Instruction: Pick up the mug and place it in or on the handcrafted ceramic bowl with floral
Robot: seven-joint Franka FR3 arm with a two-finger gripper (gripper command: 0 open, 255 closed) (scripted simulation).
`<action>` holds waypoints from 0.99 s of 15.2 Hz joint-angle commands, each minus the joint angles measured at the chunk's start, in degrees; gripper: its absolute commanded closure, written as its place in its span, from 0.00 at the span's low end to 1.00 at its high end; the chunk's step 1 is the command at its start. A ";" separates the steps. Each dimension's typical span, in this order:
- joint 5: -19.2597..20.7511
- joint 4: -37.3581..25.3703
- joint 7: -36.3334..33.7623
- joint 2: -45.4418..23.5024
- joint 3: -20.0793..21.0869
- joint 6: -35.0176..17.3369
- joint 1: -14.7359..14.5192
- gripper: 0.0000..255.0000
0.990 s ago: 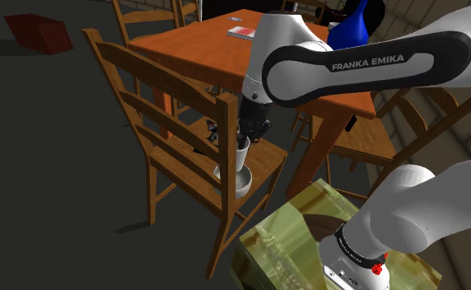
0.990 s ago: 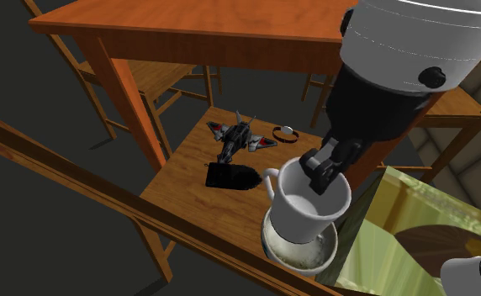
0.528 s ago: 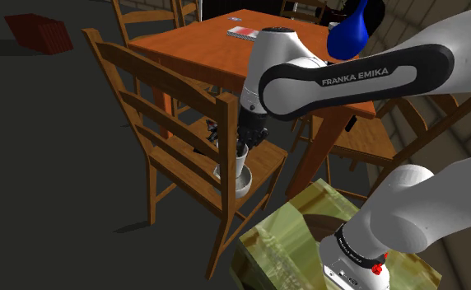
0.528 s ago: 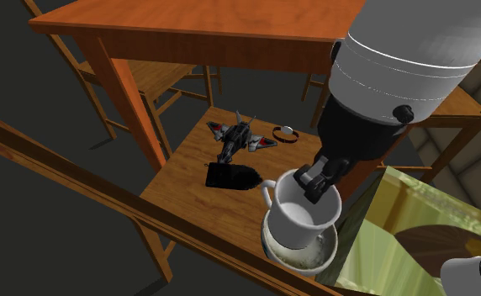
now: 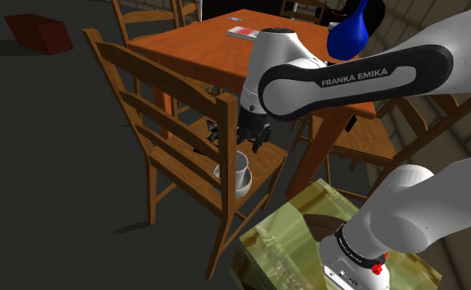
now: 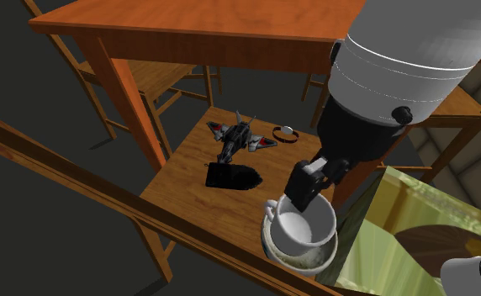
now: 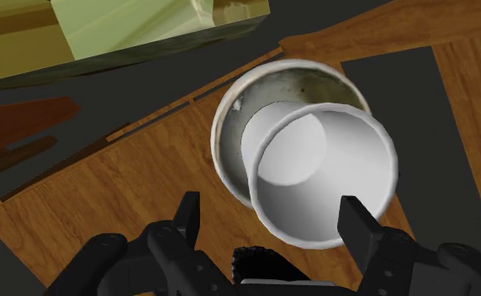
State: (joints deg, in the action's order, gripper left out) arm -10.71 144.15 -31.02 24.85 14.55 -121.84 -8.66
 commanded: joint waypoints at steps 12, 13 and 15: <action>0.56 -5.20 -0.01 2.76 -1.09 7.98 0.26 0.00; 0.56 -5.20 -0.01 2.76 -1.09 7.98 0.26 0.00; 0.56 -5.20 -0.01 2.76 -1.09 7.98 0.26 0.00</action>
